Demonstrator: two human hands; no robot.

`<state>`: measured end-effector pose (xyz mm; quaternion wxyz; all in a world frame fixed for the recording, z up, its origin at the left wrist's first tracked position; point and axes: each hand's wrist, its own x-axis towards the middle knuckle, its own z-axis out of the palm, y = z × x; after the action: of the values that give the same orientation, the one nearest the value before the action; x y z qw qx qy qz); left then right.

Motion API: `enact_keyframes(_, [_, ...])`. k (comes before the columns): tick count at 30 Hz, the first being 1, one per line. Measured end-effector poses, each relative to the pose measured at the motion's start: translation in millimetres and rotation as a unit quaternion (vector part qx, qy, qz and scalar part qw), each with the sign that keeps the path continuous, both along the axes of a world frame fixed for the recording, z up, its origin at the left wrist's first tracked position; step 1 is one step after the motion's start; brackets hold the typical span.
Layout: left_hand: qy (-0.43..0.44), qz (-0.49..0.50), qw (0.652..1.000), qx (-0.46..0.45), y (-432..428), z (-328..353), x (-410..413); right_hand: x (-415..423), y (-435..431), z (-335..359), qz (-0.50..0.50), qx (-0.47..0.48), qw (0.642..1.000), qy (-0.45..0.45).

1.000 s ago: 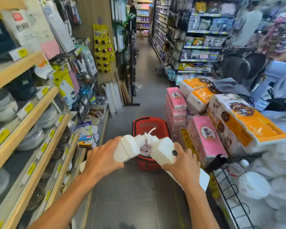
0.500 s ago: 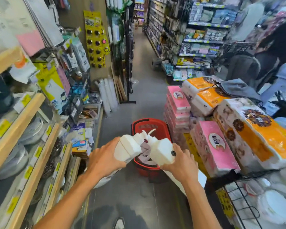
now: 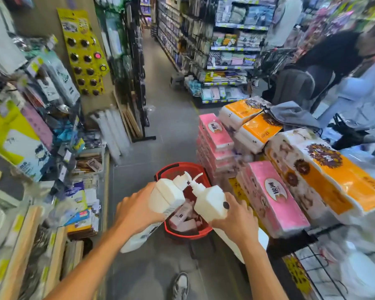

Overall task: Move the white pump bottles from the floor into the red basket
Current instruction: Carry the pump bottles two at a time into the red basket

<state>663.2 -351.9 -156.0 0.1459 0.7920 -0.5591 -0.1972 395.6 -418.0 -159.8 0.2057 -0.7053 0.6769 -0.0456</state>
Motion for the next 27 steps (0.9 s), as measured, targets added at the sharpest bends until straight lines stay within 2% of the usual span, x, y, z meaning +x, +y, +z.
enact_keyframes(4, [-0.028,-0.038,0.999,0.022,-52.1,0.6,0.3,2.7,-45.4,-16.0,-0.014,0.014,1.000,0.013])
enact_keyframes(10, [-0.130,-0.119,0.981,0.076,-135.4,-7.0,0.7,12.7,-112.1,-44.7,-0.004,0.020,0.998,0.067])
enact_keyframes(19, [-0.165,-0.163,0.966,0.117,-223.5,-29.6,18.1,18.5,-175.5,-82.0,-0.030,0.075,0.993,0.082])
enact_keyframes(27, [-0.149,-0.239,0.950,0.134,-306.2,-61.1,42.2,47.6,-219.5,-108.7,-0.080,0.113,0.987,0.083])
